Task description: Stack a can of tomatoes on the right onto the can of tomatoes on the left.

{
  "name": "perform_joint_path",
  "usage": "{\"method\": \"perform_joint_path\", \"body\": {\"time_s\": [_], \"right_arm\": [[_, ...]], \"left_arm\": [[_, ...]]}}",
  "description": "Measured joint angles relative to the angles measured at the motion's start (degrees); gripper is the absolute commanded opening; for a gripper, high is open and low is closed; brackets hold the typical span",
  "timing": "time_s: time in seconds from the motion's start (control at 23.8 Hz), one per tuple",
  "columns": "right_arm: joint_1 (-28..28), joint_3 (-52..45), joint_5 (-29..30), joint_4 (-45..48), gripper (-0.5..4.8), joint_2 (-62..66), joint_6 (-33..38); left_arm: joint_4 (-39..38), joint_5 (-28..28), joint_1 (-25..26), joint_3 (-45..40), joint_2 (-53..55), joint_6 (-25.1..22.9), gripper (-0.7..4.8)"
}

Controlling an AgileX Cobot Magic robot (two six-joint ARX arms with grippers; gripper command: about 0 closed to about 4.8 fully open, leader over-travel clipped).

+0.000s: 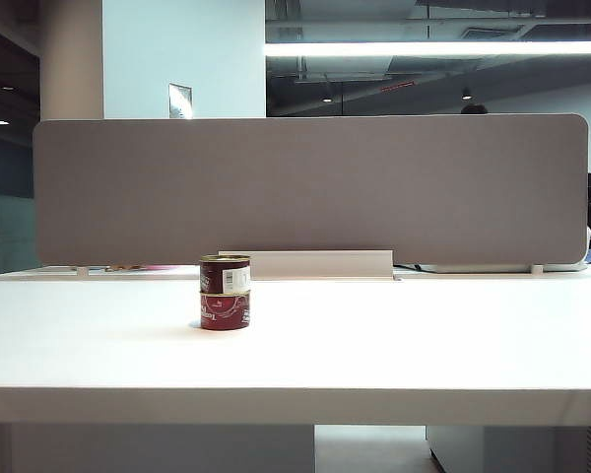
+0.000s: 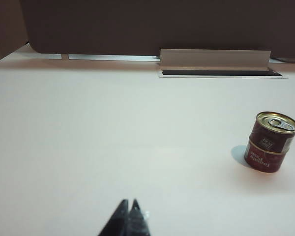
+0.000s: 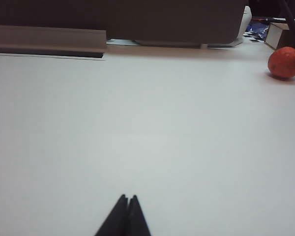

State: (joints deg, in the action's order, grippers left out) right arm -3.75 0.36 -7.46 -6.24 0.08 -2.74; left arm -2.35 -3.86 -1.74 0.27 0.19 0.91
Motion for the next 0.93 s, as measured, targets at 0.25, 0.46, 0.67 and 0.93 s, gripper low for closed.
{"method": "perform_joint_path", "body": {"time_s": [0.25,0.46,0.67,0.93], "right_arm": [[-0.5,0.0,0.1,-1.7,-0.01,0.0,-0.1],[-0.5,0.0,0.1,-2.3,-0.01,0.0,-0.1],[-0.5,0.0,0.1,-2.3,-0.01,0.0,-0.1],[-0.5,0.0,0.1,-2.3,-0.01,0.0,-0.1]], "left_arm": [[0.0,0.0,0.0,0.0,0.0,0.0,-0.06],[0.0,0.0,0.0,0.0,0.0,0.0,-0.06],[0.0,0.0,0.0,0.0,0.0,0.0,-0.06],[0.0,0.0,0.0,0.0,0.0,0.0,-0.06]]}}
